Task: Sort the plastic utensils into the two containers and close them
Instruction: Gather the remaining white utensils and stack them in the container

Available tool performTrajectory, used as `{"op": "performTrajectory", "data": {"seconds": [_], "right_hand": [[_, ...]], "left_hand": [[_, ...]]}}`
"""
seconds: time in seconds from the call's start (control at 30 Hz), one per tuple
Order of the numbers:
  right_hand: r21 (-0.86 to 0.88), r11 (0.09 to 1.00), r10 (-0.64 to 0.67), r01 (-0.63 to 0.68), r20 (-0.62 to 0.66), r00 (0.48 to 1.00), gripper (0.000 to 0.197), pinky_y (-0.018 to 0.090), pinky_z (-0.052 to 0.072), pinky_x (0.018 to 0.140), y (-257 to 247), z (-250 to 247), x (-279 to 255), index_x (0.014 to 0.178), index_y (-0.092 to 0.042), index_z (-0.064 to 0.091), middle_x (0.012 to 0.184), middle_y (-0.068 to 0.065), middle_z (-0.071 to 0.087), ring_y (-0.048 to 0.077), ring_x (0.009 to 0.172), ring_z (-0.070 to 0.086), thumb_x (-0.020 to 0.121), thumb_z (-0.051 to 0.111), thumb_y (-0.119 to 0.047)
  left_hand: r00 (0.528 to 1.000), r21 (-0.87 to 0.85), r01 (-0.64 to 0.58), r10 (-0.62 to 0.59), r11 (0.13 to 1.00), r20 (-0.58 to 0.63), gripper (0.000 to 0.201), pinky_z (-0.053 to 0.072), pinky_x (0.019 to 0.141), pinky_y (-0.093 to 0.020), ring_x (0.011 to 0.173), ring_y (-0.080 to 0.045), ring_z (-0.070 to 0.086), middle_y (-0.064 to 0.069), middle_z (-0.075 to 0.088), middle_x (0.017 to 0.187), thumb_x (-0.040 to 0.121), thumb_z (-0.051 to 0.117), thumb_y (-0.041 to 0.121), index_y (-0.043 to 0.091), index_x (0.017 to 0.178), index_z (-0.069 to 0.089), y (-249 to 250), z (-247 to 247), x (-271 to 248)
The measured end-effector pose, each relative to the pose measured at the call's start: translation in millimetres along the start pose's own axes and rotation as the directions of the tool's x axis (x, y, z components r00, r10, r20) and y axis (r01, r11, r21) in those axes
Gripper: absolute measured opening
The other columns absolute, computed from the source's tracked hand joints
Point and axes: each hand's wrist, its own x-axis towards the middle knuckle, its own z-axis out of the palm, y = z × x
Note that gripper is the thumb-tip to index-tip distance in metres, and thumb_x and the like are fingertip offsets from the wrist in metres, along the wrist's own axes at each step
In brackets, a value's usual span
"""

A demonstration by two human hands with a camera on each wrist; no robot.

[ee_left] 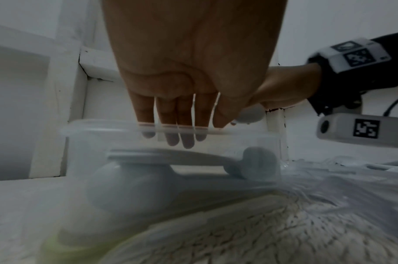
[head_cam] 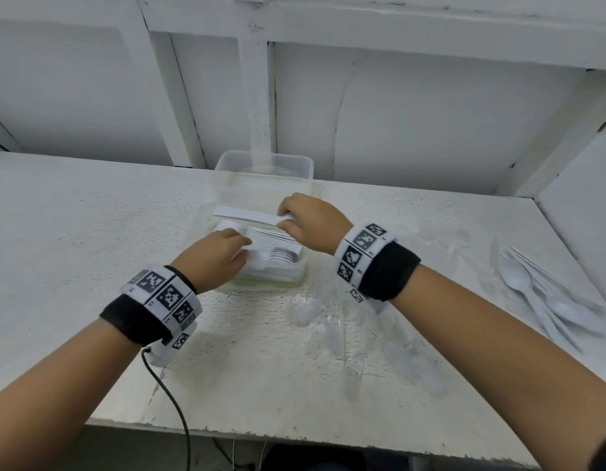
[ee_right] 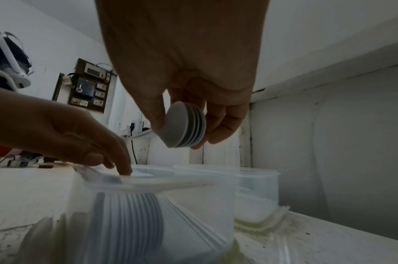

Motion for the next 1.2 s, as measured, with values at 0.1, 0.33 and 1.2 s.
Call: {"op": "performTrajectory", "data": {"seconds": [0.1,0.33,1.2], "right_hand": [[-0.037,0.999,0.005,-0.002,0.089,0.996,0.030,0.030,0.038,0.089,-10,12,21,0.118,-0.008,0.054,0.121,0.009,0.054,0.023,0.109,0.053,0.096,0.048,-0.027],[-0.095,0.994,0.084,-0.062,0.253,0.964,0.027,0.032,0.041,0.085,-20,36,37,0.115,-0.006,0.053,0.119,0.011,0.056,0.026,0.108,0.052,0.091,0.050,-0.020],[-0.029,0.995,0.101,-0.096,0.300,0.949,0.027,0.029,0.042,0.086,-17,41,35,0.110,-0.005,0.063,0.115,0.006,0.063,0.022,0.108,0.056,0.095,0.043,-0.015]], "left_hand": [[0.999,-0.003,0.003,-0.003,1.000,0.049,0.036,0.042,0.092,-0.036,0.107,-0.030,0.054,-0.016,0.058,0.117,0.097,0.040,0.022,0.000,0.116,0.062,-3,5,3],[0.999,-0.040,-0.013,0.015,0.999,0.041,0.032,0.041,0.091,-0.034,0.102,-0.026,0.055,-0.012,0.059,0.113,0.097,0.042,0.021,0.003,0.110,0.066,-9,6,4],[0.893,-0.261,0.414,-0.444,0.872,-0.067,0.041,0.032,0.102,-0.035,0.124,-0.029,0.044,-0.016,0.051,0.134,0.096,0.043,0.022,0.006,0.134,0.049,-61,-14,19]]}}
